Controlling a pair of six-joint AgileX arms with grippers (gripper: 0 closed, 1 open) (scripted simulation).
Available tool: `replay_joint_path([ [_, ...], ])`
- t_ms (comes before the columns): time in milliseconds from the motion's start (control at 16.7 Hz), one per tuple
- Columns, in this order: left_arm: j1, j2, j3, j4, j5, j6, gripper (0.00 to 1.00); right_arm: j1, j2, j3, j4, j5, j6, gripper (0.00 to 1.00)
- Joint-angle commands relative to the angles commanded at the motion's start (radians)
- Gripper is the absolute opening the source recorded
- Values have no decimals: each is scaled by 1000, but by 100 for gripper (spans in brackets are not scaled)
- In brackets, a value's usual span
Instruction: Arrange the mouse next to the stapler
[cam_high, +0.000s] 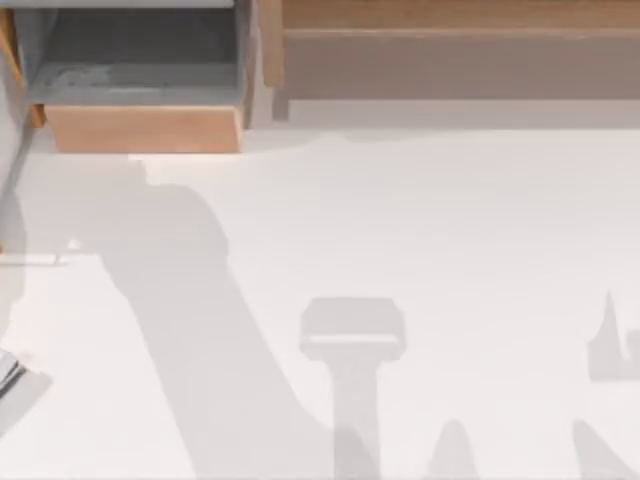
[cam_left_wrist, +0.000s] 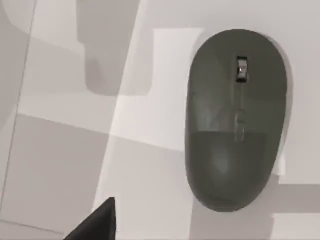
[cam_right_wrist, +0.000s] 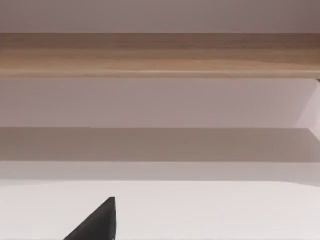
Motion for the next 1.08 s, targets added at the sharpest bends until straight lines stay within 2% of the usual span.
replay_joint_path([
  [180, -5, 132, 139, -62, -12, 28, 100, 0, 0, 0, 0, 0, 0, 100],
  [360, -17, 186, 197, -88, -18, 43, 100, 0, 0, 0, 0, 0, 0, 100],
  [1080, -7, 190, 142, -30, -19, 47, 100, 0, 0, 0, 0, 0, 0, 100],
])
